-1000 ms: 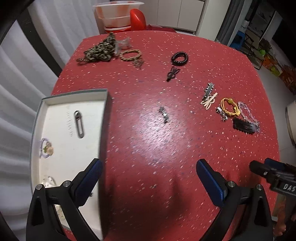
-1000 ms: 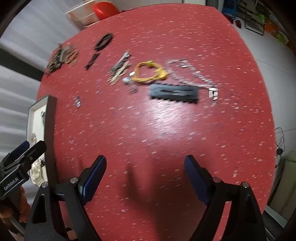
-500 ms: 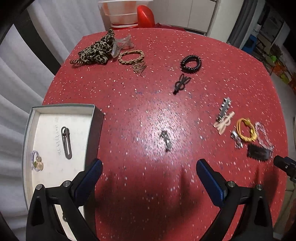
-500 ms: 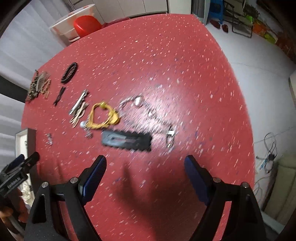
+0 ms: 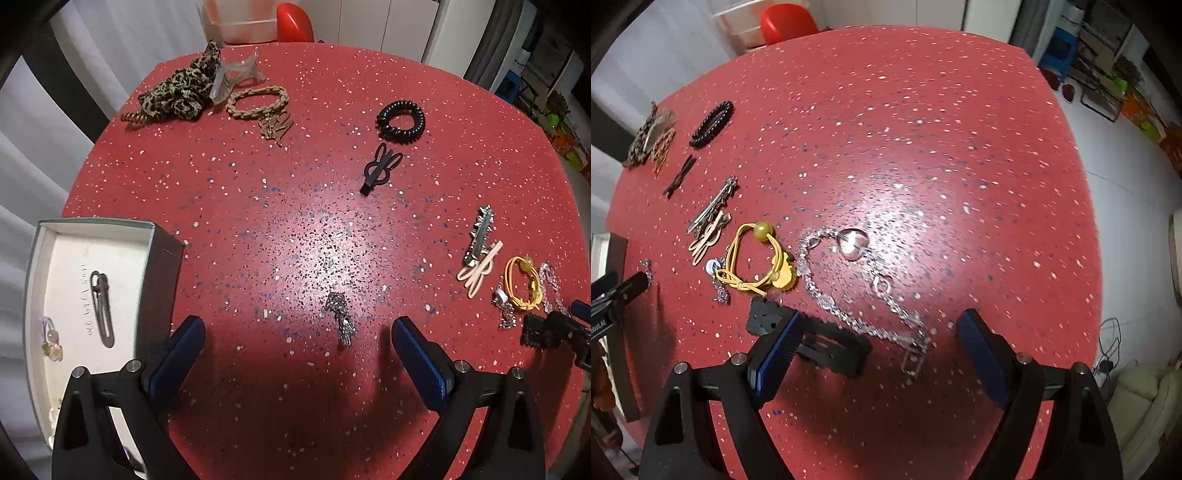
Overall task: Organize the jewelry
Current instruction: 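Grasp the small silver charm with the left tool while the right tool grasps the clear bead bracelet, then carry the silver charm and bead bracelet over the white tray with both tools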
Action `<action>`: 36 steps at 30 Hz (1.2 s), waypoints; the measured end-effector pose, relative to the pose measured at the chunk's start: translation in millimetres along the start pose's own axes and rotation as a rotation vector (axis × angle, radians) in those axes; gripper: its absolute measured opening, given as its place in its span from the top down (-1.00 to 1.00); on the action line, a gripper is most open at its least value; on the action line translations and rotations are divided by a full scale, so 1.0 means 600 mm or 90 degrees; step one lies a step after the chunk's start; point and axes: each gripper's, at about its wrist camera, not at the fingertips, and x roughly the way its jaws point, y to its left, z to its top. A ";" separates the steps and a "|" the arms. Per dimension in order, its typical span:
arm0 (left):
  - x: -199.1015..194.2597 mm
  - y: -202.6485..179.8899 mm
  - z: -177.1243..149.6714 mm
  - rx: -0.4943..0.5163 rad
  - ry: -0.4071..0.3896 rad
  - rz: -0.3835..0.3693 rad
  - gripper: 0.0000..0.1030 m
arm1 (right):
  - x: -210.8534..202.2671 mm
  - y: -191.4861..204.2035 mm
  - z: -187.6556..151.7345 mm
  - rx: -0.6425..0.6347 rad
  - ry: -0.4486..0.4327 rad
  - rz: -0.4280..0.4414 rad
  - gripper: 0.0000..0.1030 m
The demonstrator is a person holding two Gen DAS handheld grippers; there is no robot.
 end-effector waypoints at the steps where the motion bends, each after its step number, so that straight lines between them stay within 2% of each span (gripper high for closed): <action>1: 0.004 0.000 0.000 -0.001 0.002 -0.001 -0.97 | 0.005 0.003 0.002 -0.004 0.001 -0.003 -0.71; 11: 0.020 -0.025 -0.001 0.007 0.001 -0.008 -0.95 | 0.020 0.032 0.019 -0.024 -0.027 -0.029 -0.66; 16: 0.008 -0.052 -0.004 0.021 -0.001 -0.027 -0.52 | 0.018 0.058 0.024 -0.043 -0.042 -0.026 -0.32; 19: 0.002 -0.065 -0.003 0.038 -0.003 -0.036 -0.17 | 0.010 0.067 0.014 -0.051 -0.048 -0.021 -0.04; 20: 0.000 -0.070 -0.003 0.045 -0.004 -0.037 0.01 | 0.010 0.072 0.015 -0.053 -0.048 -0.018 0.06; 21: -0.002 -0.073 -0.003 0.050 -0.004 -0.039 0.16 | 0.009 0.075 0.014 -0.054 -0.050 -0.021 0.23; 24: -0.008 -0.073 0.004 0.049 -0.003 -0.044 0.51 | 0.008 0.078 0.015 -0.048 -0.050 -0.021 0.53; 26: -0.012 -0.073 0.004 0.046 -0.001 -0.056 0.82 | 0.006 0.073 0.018 -0.039 -0.049 -0.017 0.63; 28: -0.014 -0.068 0.003 0.039 0.006 -0.072 0.82 | -0.005 0.059 0.009 -0.034 -0.053 -0.015 0.69; 30: -0.021 -0.064 0.000 0.037 0.003 -0.080 0.82 | -0.016 0.052 0.005 -0.022 -0.064 -0.004 0.84; 36: -0.045 -0.057 -0.005 0.048 -0.007 -0.095 0.82 | -0.035 0.028 -0.005 0.026 -0.066 0.035 0.84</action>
